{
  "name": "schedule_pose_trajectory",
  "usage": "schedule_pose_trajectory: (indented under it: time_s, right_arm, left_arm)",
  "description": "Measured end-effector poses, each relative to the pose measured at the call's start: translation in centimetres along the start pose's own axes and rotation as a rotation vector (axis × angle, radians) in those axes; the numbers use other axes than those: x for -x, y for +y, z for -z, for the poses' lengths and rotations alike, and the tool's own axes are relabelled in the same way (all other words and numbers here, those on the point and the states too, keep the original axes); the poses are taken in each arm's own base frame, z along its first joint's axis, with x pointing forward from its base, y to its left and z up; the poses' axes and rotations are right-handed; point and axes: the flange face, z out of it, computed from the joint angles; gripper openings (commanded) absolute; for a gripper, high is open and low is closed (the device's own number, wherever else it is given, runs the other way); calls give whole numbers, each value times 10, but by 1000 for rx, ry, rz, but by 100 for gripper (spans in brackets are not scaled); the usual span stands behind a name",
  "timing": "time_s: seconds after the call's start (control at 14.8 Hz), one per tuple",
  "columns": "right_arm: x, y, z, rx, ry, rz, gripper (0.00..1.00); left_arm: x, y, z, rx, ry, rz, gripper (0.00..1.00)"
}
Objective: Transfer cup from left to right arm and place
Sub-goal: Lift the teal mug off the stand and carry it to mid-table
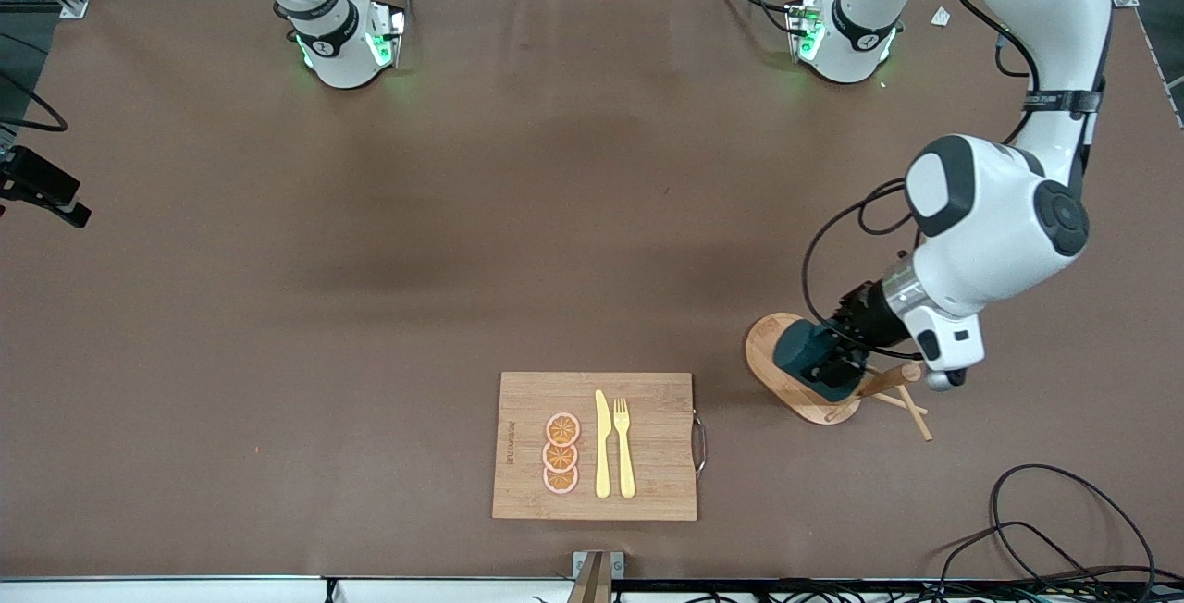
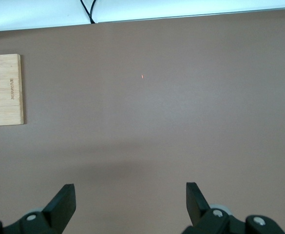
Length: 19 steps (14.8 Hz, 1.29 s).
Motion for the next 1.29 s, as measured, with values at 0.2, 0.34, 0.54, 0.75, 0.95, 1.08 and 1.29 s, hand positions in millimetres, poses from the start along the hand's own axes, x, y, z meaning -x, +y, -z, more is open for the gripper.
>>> schedule_pose_trajectory:
  time_s: [0.2,0.34,0.54,0.75,0.95,1.08,1.29]
  right_arm:
    - [0,0,0,0,0,0,100]
    - [0,0,0,0,0,0,100]
    - [0,0,0,0,0,-1,100]
    - [0,0,0,0,0,0,100]
    - [0,0,0,0,0,-1,100]
    - [0,0,0,0,0,-1,100]
    - [0,0,0,0,-1,-1,100]
  left_arm:
    - [57,18,-3,-8,7,-100,53]
    - [100,25,-10,-37,55,-187,54]
    - [185,26,-42,-111,213,-346,54]
    - [272,8,-102,-138,415,-458,54]
    - [327,-14,-155,-117,522,-517,54]
    - [353,-30,-182,-122,541,-556,53]
    - [392,-58,-223,-104,631,-614,53]
